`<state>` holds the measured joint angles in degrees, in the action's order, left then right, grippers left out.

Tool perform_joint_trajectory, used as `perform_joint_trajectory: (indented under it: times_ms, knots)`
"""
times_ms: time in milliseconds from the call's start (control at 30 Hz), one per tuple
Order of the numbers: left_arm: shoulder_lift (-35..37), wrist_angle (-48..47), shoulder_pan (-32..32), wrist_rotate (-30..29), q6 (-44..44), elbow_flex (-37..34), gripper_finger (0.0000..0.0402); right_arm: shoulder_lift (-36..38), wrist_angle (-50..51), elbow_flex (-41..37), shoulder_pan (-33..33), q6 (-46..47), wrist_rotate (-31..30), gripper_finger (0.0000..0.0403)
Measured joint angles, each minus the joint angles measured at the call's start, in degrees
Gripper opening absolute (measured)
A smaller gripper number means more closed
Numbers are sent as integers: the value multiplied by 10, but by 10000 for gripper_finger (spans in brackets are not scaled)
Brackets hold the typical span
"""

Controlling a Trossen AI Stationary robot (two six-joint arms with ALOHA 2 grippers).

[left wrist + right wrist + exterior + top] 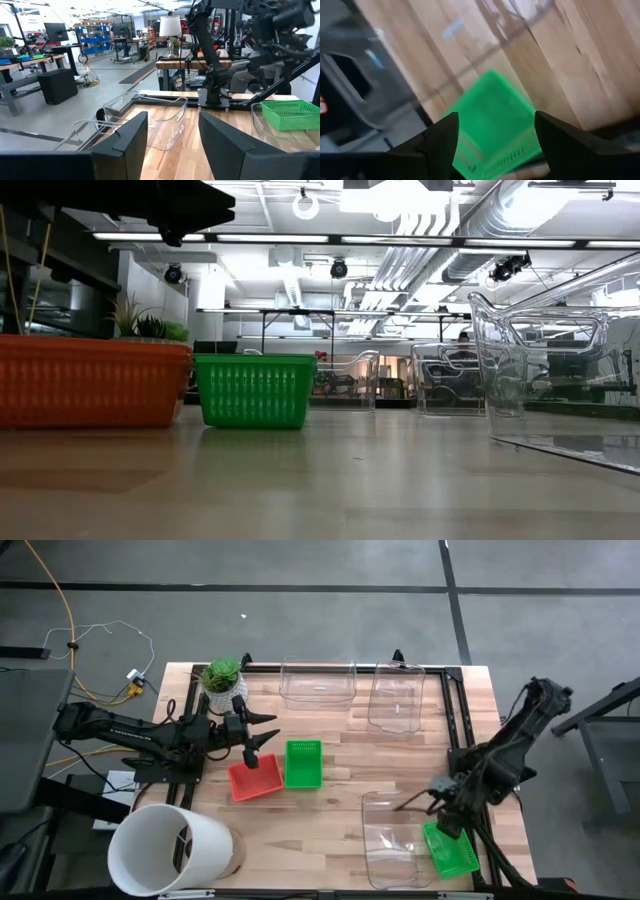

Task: Stack baskets by color
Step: Stack the right green bin on top of the top green bin

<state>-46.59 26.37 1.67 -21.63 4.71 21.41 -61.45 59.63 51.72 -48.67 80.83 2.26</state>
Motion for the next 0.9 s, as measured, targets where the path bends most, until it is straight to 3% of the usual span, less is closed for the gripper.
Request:
perform_joint_trajectory:
  times_ms: [133,300,533,900]
  knots:
    - [0,0,0,0,0,0,163,-38,27,0,-38,9,-6,248]
    - [0,0,0,0,0,0,163,-96,66,0,-66,-63,-3,248]
    - [0,0,0,0,0,0,163,-170,61,0,-69,-152,-25,248]
    - [0,0,0,0,0,0,163,-243,57,0,-69,-205,-31,248]
